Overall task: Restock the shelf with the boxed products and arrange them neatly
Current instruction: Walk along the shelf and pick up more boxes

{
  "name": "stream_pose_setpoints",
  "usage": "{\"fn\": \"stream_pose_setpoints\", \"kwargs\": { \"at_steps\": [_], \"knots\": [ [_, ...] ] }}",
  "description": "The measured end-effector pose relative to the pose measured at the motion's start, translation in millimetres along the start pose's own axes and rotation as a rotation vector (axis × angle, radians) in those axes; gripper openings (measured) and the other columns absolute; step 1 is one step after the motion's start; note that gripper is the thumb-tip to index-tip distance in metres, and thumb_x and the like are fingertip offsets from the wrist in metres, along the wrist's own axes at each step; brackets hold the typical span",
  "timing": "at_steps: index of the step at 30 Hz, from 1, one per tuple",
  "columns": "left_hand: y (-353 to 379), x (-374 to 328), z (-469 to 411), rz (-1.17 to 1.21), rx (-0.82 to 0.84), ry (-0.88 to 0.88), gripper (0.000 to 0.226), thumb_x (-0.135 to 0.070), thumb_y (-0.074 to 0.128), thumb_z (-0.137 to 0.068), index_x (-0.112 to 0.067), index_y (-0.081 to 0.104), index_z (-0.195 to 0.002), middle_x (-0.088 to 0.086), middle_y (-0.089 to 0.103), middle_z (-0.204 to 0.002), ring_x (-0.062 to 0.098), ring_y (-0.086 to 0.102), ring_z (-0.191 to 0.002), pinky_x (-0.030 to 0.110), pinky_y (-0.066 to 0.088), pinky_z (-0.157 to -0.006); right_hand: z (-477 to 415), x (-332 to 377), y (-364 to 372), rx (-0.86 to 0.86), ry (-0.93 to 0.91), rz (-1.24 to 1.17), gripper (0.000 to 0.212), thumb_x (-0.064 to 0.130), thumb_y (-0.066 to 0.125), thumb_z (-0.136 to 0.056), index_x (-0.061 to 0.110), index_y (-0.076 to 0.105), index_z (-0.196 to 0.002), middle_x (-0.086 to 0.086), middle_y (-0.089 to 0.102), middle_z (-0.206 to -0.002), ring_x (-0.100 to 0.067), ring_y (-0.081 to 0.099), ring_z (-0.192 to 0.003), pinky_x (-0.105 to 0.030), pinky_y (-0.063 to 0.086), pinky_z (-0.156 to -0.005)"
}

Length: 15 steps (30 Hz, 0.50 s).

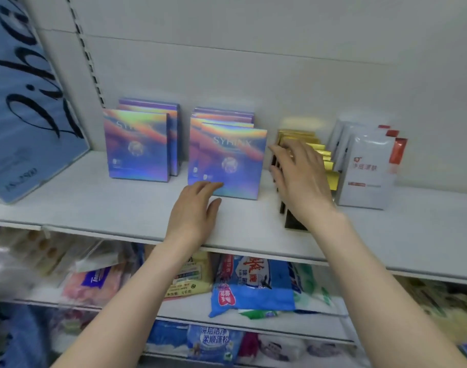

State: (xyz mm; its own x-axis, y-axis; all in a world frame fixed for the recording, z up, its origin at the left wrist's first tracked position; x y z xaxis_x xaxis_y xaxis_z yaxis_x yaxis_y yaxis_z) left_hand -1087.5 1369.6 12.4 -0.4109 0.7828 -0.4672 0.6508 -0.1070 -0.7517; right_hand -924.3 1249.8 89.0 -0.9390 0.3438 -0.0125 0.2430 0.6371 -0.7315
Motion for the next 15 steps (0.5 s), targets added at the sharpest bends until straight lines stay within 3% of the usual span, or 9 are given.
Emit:
{"fn": "stream_pose_setpoints", "kwargs": {
  "at_steps": [10, 15],
  "knots": [
    [52, -134, 60, 0.199, 0.104, 0.227, 0.031, -0.019, 0.055, -0.094, -0.022, 0.060, -0.125, -0.005, 0.064, -0.110, 0.015, 0.056, -0.101, 0.026, 0.044, -0.084, 204, -82, -69, 0.015, 0.460, -0.050, 0.035, 0.019, 0.051, -0.097, 0.010, 0.058, -0.130, -0.014, 0.056, -0.121, -0.030, 0.051, -0.110, -0.040, 0.040, -0.091],
    [111, -230, 108, 0.345, 0.209, 0.310, 0.028, -0.016, 0.058, -0.093, -0.022, 0.062, -0.120, -0.007, 0.065, -0.107, 0.014, 0.060, -0.095, 0.033, 0.050, -0.084, 321, -153, -122, 0.066, 0.724, -0.076, 0.035, 0.023, 0.048, -0.100, 0.012, 0.054, -0.133, -0.009, 0.052, -0.124, -0.026, 0.050, -0.112, -0.035, 0.040, -0.093]
  ]
}}
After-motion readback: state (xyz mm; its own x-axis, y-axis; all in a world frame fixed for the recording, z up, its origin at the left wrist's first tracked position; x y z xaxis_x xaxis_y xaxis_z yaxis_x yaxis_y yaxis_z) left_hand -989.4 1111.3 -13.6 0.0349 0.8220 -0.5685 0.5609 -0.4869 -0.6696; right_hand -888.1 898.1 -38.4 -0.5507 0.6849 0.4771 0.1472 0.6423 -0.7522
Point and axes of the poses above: each hand's wrist, its own z-axis away from the middle knuckle, its own y-axis out of the palm, x = y × z, the point moved 6 cm from there along -z, towards the middle knuckle
